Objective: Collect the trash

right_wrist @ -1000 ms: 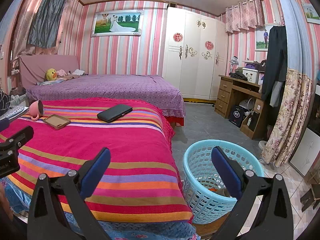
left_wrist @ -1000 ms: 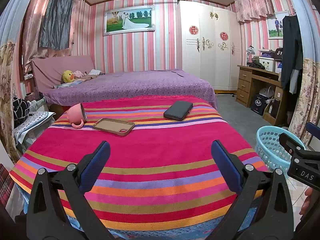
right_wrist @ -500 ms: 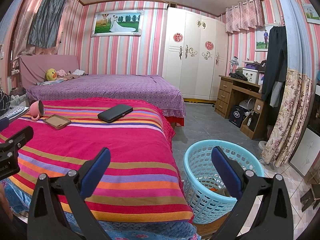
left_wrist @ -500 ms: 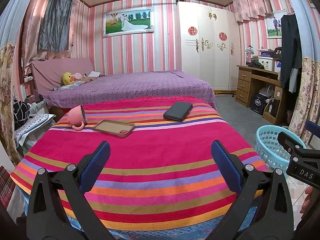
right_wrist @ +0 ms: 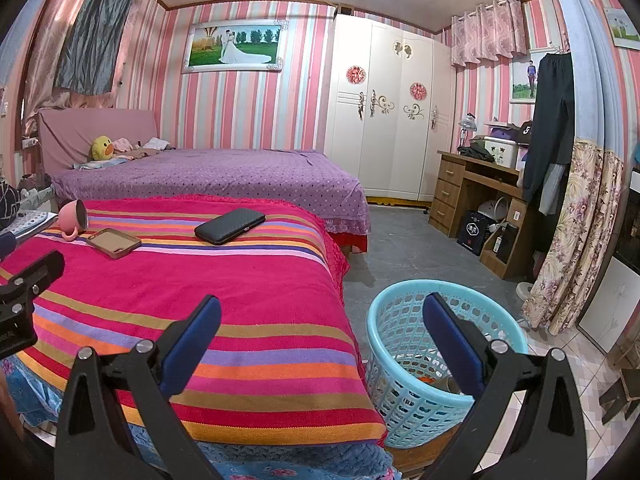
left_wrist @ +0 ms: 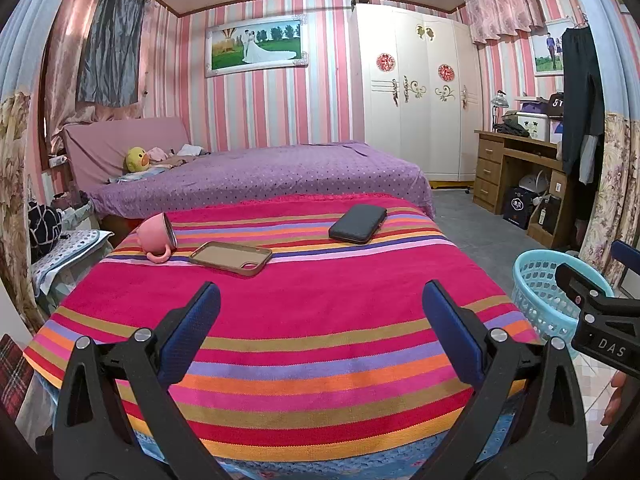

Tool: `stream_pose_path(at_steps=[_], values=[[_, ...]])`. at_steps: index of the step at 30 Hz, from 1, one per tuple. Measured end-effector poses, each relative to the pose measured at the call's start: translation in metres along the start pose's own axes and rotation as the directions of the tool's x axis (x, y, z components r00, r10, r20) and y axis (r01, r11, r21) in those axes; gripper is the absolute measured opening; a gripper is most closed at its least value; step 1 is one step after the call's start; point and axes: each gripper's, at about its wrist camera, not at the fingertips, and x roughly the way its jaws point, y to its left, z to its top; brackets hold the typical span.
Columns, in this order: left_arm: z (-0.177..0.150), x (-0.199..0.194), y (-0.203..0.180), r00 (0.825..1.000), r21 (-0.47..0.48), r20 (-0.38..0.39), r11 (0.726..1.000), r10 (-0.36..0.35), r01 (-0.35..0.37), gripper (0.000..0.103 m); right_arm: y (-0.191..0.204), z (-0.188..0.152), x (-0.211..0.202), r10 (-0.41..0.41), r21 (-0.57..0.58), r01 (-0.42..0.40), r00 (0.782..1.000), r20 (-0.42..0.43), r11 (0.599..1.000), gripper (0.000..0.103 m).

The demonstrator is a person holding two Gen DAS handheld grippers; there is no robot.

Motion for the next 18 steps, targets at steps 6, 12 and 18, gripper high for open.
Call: stream_pose_path(at_steps=[6,12,18], values=[[0.0004,-0.0005,0.0017,1.0,-0.004,-0.002,1.0,0.002,-0.002,0.097,0.0002,-0.0002,0.0001,-0.001,-0.001,0.001,1.0,0.001,1.0,0.098],[0.0005,-0.0005,0.0032,1.0,-0.001,0.0,1.0,0.003,-0.003,0.097,-0.0004,0.0001,0.0002,0.0,-0.001,0.0,1.0,0.001,1.0,0.098],[0.0007,-0.0002,0.0036,1.0,-0.002,0.002,1.0,0.004,-0.004,0.097,0.0,0.0002,-0.0004,-0.001,-0.001,0.001,1.0,0.002,1.0,0.098]])
